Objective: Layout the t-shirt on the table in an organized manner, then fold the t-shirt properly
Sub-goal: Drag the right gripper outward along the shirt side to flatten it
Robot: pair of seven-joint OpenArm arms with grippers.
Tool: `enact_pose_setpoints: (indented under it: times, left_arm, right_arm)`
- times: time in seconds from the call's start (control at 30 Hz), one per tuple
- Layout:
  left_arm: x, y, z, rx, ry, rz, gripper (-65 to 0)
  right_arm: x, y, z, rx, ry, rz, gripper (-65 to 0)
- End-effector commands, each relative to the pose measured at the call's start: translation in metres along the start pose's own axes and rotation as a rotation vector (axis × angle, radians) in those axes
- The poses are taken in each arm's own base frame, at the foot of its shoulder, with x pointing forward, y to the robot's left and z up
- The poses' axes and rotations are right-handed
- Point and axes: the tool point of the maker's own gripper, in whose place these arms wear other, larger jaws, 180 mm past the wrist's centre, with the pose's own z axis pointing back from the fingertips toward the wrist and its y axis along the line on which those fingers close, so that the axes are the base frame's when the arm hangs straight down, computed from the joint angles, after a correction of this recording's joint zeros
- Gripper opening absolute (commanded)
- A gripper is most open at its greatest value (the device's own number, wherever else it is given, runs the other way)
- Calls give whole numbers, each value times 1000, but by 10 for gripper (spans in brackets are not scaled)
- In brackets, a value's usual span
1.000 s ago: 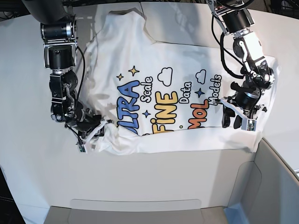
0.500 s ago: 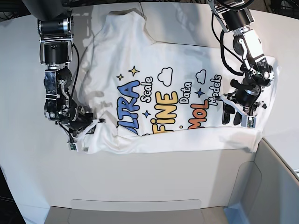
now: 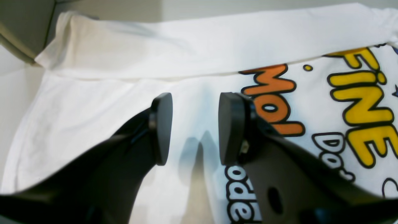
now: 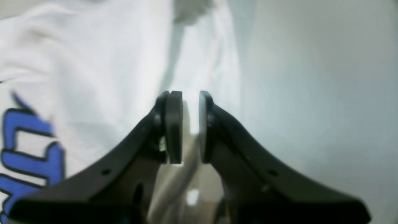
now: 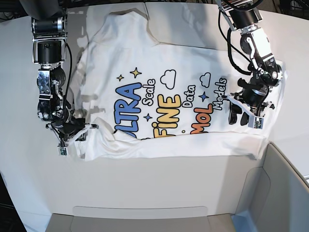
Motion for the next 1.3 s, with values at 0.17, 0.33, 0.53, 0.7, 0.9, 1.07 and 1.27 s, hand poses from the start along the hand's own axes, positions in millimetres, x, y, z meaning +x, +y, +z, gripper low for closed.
enact_pose_setpoints:
  times: [0.17, 0.33, 0.53, 0.7, 0.9, 1.07, 1.27]
  left_arm:
    - [22, 2, 1, 2, -68, -12, -395]
    - [22, 2, 1, 2, -68, -12, -395]
    - [22, 2, 1, 2, -68, -12, -395]
    - [22, 2, 1, 2, -68, -12, -395]
    - [23, 2, 1, 2, -69, -12, -395]
    - [23, 1, 1, -1, -69, -12, -395]
    - [23, 1, 1, -1, -69, -12, -395]
  right_arm:
    - [30, 5, 8, 12, -87, 14, -548]
    - [32, 11, 6, 22, -89, 7, -547]
    - [27, -3, -11, 5, -28, -29, -547]
    - [26, -5, -21, 20, -1, -82, -547]
    - [33, 6, -19, 66, -20, -117, -548]
    - [32, 17, -18, 87, -29, -116, -548]
    - [31, 38, -22, 122, -20, -101, -548]
